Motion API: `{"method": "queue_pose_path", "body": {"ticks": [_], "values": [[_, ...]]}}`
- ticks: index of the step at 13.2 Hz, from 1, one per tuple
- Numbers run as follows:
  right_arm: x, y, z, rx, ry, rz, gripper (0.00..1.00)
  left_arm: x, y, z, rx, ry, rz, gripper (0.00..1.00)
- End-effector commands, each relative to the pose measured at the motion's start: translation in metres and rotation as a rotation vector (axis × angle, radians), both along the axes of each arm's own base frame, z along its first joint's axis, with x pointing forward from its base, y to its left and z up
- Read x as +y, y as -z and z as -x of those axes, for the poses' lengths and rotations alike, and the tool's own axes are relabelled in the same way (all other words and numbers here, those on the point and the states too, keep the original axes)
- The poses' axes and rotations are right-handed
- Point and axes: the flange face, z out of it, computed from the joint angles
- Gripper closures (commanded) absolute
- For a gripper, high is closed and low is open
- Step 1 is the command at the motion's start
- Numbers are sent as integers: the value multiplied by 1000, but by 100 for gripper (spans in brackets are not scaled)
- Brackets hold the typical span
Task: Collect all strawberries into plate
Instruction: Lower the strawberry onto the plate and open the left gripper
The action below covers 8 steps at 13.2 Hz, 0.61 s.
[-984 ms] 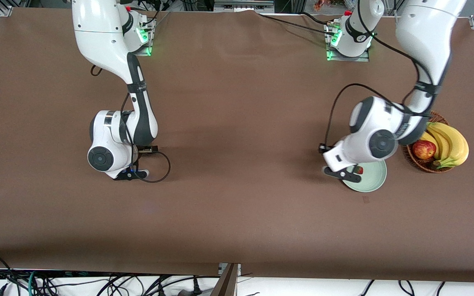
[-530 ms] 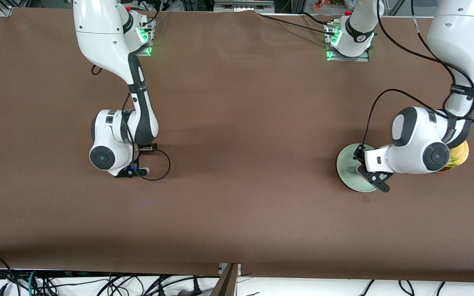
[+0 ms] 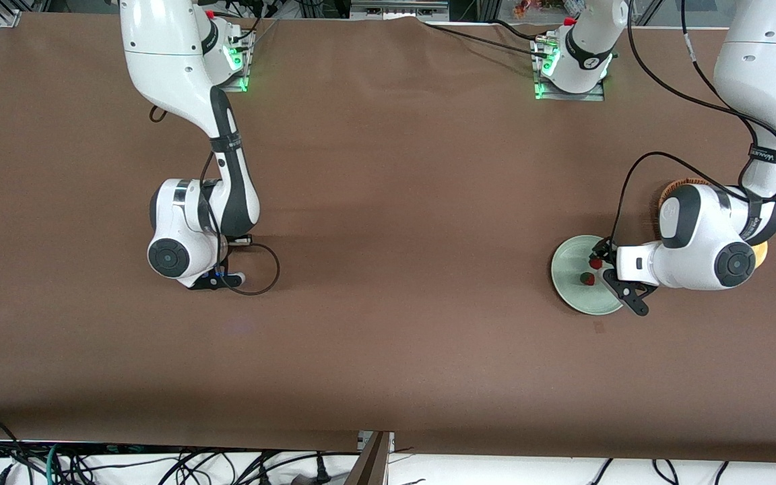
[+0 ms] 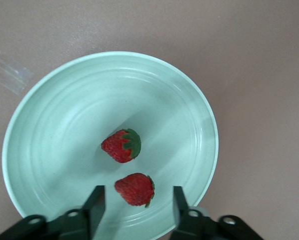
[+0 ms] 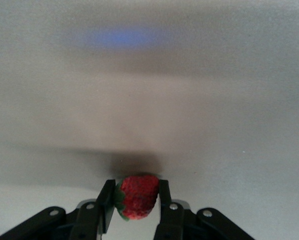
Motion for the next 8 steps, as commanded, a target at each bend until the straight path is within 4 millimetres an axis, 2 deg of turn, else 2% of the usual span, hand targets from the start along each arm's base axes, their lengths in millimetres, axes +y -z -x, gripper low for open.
{"method": "queue_pose_path", "body": {"ticks": [1,3,4,5,6,8], "values": [[1,-12,4,-11,3,-12,85,-6,-34,-3,-27,39,-17,0],[17,-36,-14,-58,-25,-38,85,-19,-80,-7,-54,20,-30,0],[31,-54,-23,-66,-32,-56,85,-22,-103,-9,-35,-23,-44,0],[52,-73,-31,-73,12,-79,85,-29,-130,-13,-14,-66,-56,0],[75,-80,-36,-89,74,-87,85,-34,-156,-19,-9,-103,-64,0],[134,-75,-22,-75,198,-143,85,-41,-198,-23,5,-172,-84,0]]}}
